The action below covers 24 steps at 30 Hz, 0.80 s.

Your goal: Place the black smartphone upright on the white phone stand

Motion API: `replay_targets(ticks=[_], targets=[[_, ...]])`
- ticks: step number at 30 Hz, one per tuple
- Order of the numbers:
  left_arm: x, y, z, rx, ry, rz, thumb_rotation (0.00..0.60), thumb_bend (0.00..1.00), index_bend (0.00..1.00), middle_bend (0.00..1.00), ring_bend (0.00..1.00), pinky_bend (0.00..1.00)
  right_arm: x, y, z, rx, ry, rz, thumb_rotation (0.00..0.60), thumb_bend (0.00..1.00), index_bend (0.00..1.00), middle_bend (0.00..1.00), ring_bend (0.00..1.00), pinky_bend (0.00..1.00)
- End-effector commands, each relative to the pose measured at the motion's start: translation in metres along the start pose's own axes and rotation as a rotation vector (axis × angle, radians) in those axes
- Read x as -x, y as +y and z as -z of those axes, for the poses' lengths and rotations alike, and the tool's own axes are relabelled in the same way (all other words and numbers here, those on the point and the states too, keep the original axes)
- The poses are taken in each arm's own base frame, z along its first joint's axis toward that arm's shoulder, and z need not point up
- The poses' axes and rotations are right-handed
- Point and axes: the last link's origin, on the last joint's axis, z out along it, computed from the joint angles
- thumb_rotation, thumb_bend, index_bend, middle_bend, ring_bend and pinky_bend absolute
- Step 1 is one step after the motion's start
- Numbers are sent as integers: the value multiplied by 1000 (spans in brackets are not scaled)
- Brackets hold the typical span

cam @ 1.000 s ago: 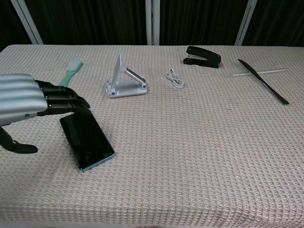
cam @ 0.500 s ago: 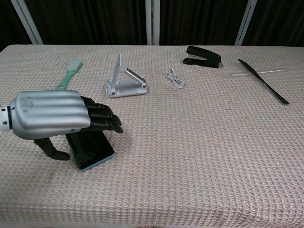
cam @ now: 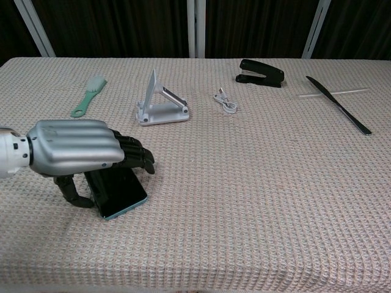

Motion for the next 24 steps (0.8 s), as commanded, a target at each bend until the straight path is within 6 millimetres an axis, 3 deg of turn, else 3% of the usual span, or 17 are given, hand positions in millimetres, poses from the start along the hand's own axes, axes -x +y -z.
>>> replay_targets(ticks=[1,8,20,24], targets=[[-2,2,1,1,2,1,600,162,184,99,113,290,0,1,0,3,2,1,600,236,0,0,0,0],[-3,7,2,5,6,9,600,162,203,99,113,287,0,0,0,8,-11,8,600,247,0,0,0,0],[4,8,3,0,-4,-19,600,169,313,99,113,286,0,-4,-2,7,-16,13,600,265,0,0,0,0],[6,8,3,-1,-2,-14,600,212,385,99,113,285,1,-5,-3,7,-24,14,600,273,0,0,0,0]])
